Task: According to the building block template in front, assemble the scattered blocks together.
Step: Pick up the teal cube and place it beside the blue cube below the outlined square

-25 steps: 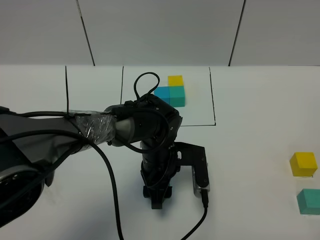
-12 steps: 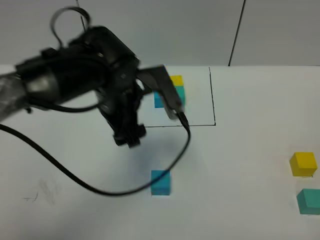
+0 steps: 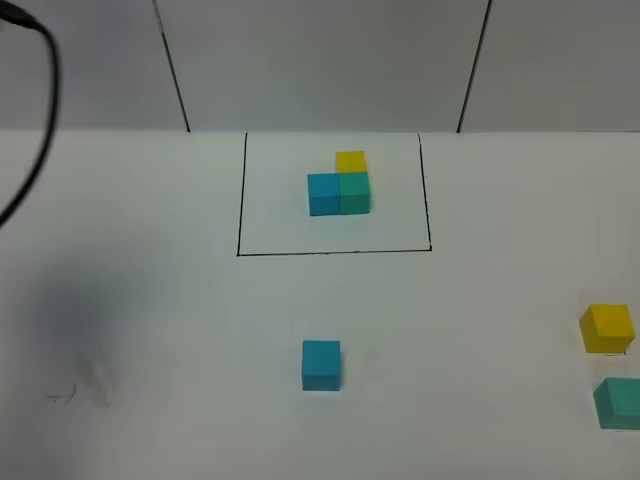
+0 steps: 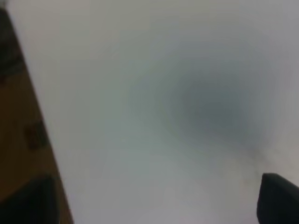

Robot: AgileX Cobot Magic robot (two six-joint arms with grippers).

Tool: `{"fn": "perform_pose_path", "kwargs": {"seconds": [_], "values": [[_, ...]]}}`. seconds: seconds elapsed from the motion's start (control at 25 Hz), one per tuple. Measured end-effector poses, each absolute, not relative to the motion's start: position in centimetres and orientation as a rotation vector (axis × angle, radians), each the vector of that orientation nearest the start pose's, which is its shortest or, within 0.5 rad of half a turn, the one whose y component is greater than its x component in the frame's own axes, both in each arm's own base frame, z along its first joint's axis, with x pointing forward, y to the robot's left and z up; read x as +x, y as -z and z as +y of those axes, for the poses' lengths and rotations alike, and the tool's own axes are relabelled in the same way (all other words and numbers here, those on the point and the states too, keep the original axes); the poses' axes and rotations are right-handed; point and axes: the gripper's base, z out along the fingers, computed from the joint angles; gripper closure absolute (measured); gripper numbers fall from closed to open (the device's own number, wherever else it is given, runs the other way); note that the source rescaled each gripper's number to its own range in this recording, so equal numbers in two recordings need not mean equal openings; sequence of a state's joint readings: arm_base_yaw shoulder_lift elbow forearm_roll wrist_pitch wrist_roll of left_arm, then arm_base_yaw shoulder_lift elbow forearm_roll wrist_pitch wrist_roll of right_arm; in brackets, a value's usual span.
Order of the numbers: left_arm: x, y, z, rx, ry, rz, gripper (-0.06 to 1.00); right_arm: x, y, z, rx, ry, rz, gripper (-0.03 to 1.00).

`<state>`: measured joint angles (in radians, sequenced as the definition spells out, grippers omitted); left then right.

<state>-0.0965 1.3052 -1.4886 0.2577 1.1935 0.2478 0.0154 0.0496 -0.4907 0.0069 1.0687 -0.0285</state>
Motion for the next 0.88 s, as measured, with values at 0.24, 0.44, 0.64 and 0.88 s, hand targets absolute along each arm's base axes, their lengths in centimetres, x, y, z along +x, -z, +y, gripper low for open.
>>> {"fn": "perform_pose_path", "kwargs": {"seconds": [0.24,0.44,0.64,0.88], "values": [[13.3,-47.1,2.6,0.28,-0.518,2.202,-0.06,0.3,-27.4,0.1,-0.046,0.0,2.111,0.4],[2.9,-48.7,2.5,0.166,-0.529,1.946,-0.06,0.3,-27.4,0.1,-0.046,0.0,2.111,0.4],[-4.3,-48.1,1.7,0.09,-0.424,1.753,-0.06,0.3,-27.4,0.1,-0.046,0.0,2.111,0.4],[-6.6,-43.9,0.4,0.055,-0.184,1.734,-0.06,0.3,-27.4,0.1,-0.046,0.0,2.111,0.4]]}}
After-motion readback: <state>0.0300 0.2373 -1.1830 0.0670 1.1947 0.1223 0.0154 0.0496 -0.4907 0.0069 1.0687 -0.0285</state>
